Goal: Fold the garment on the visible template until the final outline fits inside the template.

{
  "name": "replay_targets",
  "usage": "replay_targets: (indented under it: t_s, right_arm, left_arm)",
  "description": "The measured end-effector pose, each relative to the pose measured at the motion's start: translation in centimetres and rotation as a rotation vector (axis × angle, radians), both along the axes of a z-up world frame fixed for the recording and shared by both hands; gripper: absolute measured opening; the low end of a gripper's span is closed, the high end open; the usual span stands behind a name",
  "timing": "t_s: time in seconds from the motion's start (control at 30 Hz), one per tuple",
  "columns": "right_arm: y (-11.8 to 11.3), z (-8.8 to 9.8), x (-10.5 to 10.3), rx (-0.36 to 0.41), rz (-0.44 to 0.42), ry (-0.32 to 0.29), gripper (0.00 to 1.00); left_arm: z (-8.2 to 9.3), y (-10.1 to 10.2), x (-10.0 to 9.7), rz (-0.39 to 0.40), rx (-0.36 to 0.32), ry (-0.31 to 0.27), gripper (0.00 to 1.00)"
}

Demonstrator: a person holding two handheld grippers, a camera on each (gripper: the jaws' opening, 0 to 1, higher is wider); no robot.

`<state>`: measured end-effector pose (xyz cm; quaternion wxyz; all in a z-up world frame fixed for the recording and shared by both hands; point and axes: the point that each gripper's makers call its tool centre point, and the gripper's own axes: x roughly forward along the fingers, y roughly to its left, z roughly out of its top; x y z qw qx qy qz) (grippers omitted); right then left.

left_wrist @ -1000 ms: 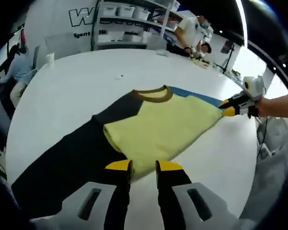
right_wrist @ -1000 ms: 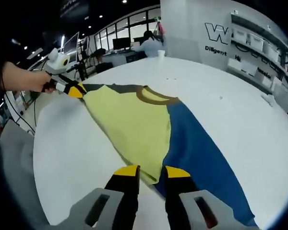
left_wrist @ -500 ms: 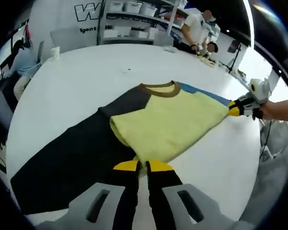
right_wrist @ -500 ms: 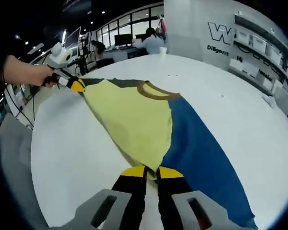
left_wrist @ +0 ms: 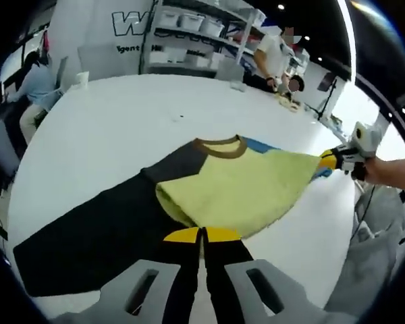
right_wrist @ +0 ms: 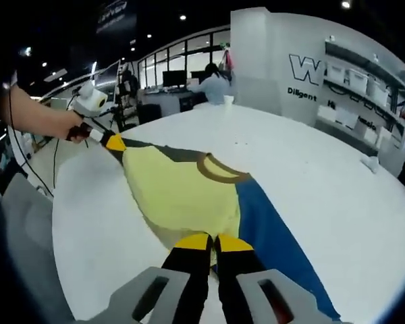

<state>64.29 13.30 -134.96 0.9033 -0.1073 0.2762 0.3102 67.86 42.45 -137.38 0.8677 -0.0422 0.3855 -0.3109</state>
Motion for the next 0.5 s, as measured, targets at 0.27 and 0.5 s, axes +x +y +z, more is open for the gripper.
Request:
replay_targets:
  t_s: [0.27, 0.5]
  right_arm:
    - [-0.2, 3.3, -1.6, -0.003, 0.025, -0.056, 0.00]
    - [-0.2, 3.6, -6.5, 0.007, 0.077, -0.033, 0.00]
  left_arm:
    - [2.5, 1.2, -1.1, -0.008, -0.049, 0.049, 0.00]
    - [2.2, 1.9, -5.3, -0.049, -0.065, 0.153, 0.00]
